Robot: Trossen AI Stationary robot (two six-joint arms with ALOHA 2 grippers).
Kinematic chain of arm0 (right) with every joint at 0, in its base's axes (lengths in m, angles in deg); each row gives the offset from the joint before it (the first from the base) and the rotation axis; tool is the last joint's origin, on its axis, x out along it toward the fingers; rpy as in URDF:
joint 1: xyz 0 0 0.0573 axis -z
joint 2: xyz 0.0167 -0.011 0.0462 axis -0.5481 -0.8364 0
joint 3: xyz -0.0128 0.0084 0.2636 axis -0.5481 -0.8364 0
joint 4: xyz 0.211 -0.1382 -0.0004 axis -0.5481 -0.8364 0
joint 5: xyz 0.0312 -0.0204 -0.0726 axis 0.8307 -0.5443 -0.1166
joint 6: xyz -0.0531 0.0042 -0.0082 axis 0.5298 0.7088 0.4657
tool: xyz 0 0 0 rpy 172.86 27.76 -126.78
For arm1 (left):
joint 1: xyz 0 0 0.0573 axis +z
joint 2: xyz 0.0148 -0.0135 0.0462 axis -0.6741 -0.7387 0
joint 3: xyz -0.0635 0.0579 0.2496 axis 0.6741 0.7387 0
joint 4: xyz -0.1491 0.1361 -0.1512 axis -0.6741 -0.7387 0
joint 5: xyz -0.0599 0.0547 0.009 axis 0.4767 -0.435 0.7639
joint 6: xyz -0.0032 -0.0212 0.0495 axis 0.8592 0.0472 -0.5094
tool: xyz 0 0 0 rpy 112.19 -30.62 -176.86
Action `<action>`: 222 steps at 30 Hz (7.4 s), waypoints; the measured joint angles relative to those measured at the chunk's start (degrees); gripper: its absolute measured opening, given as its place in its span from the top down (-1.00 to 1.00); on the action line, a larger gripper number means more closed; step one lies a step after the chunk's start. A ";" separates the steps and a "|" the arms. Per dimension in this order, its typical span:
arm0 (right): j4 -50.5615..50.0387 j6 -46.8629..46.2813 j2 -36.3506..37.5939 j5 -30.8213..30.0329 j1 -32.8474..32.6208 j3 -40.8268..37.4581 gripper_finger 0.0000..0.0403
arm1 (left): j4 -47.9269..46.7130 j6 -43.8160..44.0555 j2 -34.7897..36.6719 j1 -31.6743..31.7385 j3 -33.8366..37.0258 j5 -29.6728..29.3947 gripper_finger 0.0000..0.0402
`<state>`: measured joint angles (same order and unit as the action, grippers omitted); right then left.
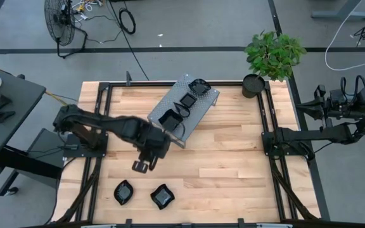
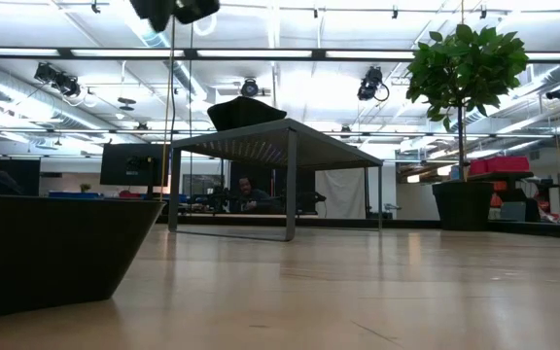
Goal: Pick & Place Mini shaped plates
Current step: Stack the black distorted square shaped plate on top of the black distorted square shaped plate on the shelf
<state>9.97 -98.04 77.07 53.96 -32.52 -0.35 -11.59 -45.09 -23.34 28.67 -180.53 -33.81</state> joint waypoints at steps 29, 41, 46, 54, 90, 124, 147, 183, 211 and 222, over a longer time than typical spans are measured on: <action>0.00 -0.01 0.00 -0.02 0.00 0.00 0.90 | 21.69 50.71 -0.06 -19.11 17.48 -4.89 -0.16; 0.00 -0.02 0.00 -0.01 0.00 0.00 0.90 | 24.12 77.01 -4.90 -20.14 18.00 -6.89 -0.15; 0.00 -0.02 0.00 0.00 0.00 0.00 0.90 | 28.47 77.54 -7.68 -20.76 18.00 -6.93 -0.15; 0.00 0.00 0.02 -0.02 0.00 0.00 0.90 | 30.31 76.09 -12.53 -22.53 18.00 -6.94 -0.15; 0.00 0.00 0.02 -0.02 0.00 -0.01 0.90 | 30.87 77.62 -17.98 -21.67 18.26 -9.25 0.18; 0.00 -0.02 0.02 -0.02 0.00 0.00 0.90 | 32.15 77.40 -17.40 -21.10 18.11 -6.09 0.86; 0.00 -0.02 0.02 -0.02 0.00 -0.01 0.90 | 32.76 75.89 -17.18 -19.79 13.70 -2.10 0.98; 0.00 -0.02 0.00 0.00 0.00 0.00 0.90 | 10.30 29.24 -17.06 15.20 -23.58 0.68 0.99; 0.00 -0.01 0.02 -0.02 0.00 -0.02 0.90 | 0.10 28.09 -12.35 32.36 -18.27 4.61 0.99; 0.00 0.00 0.02 0.00 0.00 -0.02 0.90 | 1.38 31.36 -8.88 33.05 -13.11 6.34 0.99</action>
<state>9.97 -98.04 77.10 53.96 -32.52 -0.37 -10.21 -13.73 -32.22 61.72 -193.64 -27.47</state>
